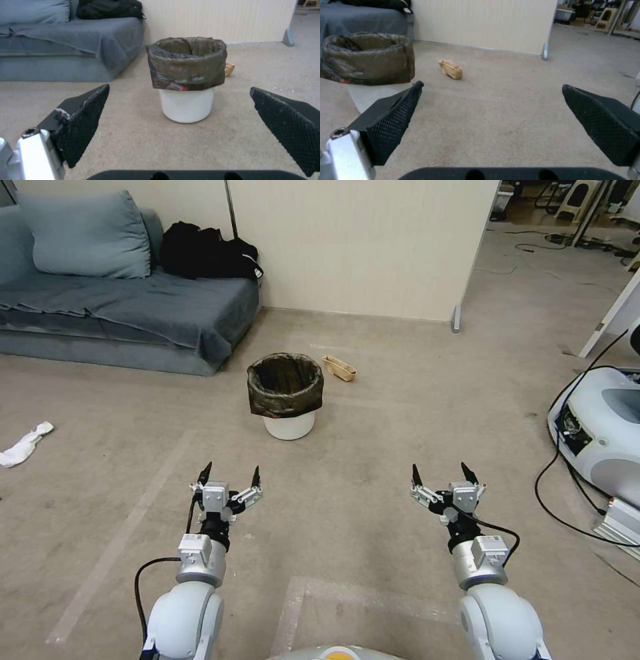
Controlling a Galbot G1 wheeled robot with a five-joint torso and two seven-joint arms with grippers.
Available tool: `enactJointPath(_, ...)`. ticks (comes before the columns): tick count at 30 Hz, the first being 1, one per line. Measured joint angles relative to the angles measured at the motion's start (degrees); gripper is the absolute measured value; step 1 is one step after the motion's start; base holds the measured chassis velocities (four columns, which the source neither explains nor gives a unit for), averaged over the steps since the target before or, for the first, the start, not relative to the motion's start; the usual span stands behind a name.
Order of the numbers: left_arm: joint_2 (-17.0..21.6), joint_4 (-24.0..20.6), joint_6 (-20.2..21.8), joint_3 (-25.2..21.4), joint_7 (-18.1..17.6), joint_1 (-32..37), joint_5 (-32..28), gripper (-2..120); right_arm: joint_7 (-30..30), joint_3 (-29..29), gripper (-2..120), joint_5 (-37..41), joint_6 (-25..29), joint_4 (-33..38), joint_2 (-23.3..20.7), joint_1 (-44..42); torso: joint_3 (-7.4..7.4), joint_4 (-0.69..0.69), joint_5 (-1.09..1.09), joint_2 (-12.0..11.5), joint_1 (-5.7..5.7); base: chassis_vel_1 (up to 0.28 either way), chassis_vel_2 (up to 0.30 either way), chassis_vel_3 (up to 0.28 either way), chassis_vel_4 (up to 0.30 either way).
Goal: Pick up the trash bin, then pick up the garbage from the floor and place it into the trash bin.
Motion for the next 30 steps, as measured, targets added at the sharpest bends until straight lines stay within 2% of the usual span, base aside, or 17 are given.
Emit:
enactJointPath(13,0.0,-0.5,0.2,0.1,0.0,0.1,0.1,100,0.0,-0.1,100,-0.2,0.0,0.4,0.1,-0.3,0.00,0.00,0.00,0.0,0.00,0.000,0.000,0.000,0.000)
enactJointPath(16,-0.2,-4.4,3.1,1.7,-2.0,1.5,1.1,100,1.0,-1.0,100,-2.2,0.1,4.2,1.0,-2.9,0.00,0.00,0.00,0.0,0.00,0.000,0.000,0.000,0.000)
enactJointPath(17,-0.2,-4.4,3.1,1.7,-2.0,1.5,1.1,100,1.0,-1.0,100,-2.2,0.1,4.2,1.0,-2.9,0.00,0.00,0.00,0.0,0.00,0.000,0.000,0.000,0.000)
enactJointPath(20,-0.7,-10.7,8.0,4.2,-5.4,3.8,3.0,100,2.7,-2.3,100,-5.6,0.4,10.5,2.4,-7.2,0.00,-0.01,0.00,0.0,0.00,0.000,0.000,0.000,0.000)
enactJointPath(22,-0.8,-12.3,9.2,4.8,-6.2,4.4,3.5,100,3.1,-2.7,100,-6.5,0.5,12.3,2.9,-8.4,0.00,0.00,0.00,0.0,0.00,0.000,0.000,0.000,0.000)
enactJointPath(24,-1.2,-17.2,13.0,6.7,-8.8,6.1,4.9,100,4.4,-3.9,100,-9.0,0.7,17.1,4.0,-11.7,0.00,0.00,0.00,0.0,0.00,0.000,0.000,0.000,0.000)
enactJointPath(26,-1.3,-18.7,14.3,7.3,-9.6,6.7,5.4,100,4.9,-4.2,100,-9.9,0.8,18.7,4.4,-12.7,0.00,0.00,0.00,0.0,-0.01,0.000,0.000,0.000,0.000)
enactJointPath(28,-1.7,-23.7,18.1,9.3,-12.2,8.5,6.8,100,6.2,-5.4,100,-12.5,1.1,23.7,5.6,-16.1,0.00,0.00,0.00,0.0,0.00,0.000,0.000,0.000,0.000)
enactJointPath(30,-1.8,-25.0,19.1,9.9,-13.1,9.0,7.3,100,6.5,-5.7,100,-13.2,1.2,25.1,5.9,-17.1,-0.01,-0.01,-0.01,0.0,0.00,0.000,0.000,0.000,0.000)
